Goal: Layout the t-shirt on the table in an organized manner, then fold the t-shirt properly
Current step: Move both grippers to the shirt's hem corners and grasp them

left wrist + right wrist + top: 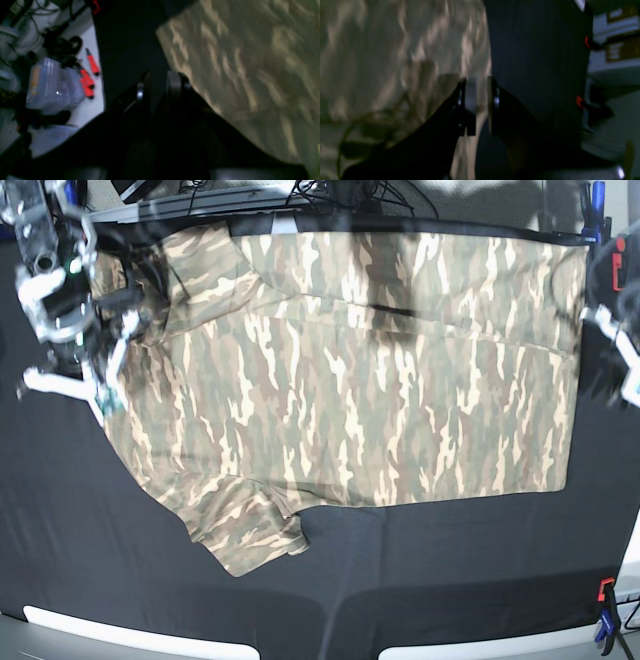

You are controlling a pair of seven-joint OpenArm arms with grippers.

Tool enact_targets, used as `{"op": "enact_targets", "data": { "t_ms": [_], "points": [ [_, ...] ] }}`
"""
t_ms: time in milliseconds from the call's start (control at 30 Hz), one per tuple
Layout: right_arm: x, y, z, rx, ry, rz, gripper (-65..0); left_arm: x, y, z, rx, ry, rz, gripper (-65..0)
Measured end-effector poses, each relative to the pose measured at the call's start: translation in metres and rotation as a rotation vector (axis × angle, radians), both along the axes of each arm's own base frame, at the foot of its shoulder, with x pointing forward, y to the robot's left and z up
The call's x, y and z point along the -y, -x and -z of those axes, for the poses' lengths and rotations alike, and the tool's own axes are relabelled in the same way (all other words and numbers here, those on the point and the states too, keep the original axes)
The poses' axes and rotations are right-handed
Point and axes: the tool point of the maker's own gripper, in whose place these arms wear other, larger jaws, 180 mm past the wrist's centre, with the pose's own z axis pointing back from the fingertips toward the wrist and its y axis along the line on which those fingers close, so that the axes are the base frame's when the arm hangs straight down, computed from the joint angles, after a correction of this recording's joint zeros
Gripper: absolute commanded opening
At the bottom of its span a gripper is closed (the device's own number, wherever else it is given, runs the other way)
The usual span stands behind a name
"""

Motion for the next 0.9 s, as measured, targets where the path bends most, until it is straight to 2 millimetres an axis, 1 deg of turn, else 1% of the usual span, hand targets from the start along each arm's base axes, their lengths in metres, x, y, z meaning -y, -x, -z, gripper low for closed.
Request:
{"op": "enact_targets", "data": {
  "t_ms": [100,167,233,333,433,600,667,733,800,833,867,900],
  "points": [
    [0.001,-0.015,0.006,0.011,-0.053,0.007,-57.5,-0.017,-0.017,0.008,0.020,0.082,-0.088,-54.7],
    [0.007,-0.026,0.014,0.010,-0.071,0.021,-57.2,-0.030,-0.027,0.018,0.014,0.137,-0.147,-54.7],
    [0.013,-0.041,0.018,0.017,-0.081,0.012,-54.2,-0.036,-0.038,0.025,0.003,0.173,-0.152,-54.7],
    [0.027,-0.063,0.020,0.036,-0.090,0.031,-48.2,-0.041,-0.058,0.027,0.019,0.243,-0.161,-54.6],
    [0.041,-0.083,0.024,0.033,-0.135,0.081,-44.7,-0.055,-0.075,0.028,0.036,0.314,-0.215,-54.6],
    [0.062,-0.118,0.026,0.012,-0.213,0.109,-44.7,-0.086,-0.096,0.041,0.025,0.389,-0.326,-54.6],
    [0.072,-0.131,0.025,0.012,-0.248,0.143,-44.8,-0.096,-0.105,0.047,0.025,0.445,-0.373,-54.6],
    [0.079,-0.143,0.026,0.005,-0.299,0.175,-44.8,-0.106,-0.111,0.056,0.007,0.484,-0.421,-54.6],
    [0.085,-0.156,0.027,0.001,-0.349,0.210,-44.8,-0.112,-0.116,0.065,-0.008,0.525,-0.462,-54.3],
    [0.086,-0.160,0.030,-0.015,-0.375,0.220,-44.8,-0.111,-0.120,0.068,-0.021,0.545,-0.459,-53.6],
    [0.084,-0.163,0.034,-0.048,-0.397,0.211,-44.8,-0.107,-0.124,0.071,-0.036,0.563,-0.435,-51.9],
    [0.083,-0.166,0.039,-0.087,-0.415,0.201,-44.8,-0.101,-0.130,0.069,-0.042,0.584,-0.402,-50.0]
  ]
}}
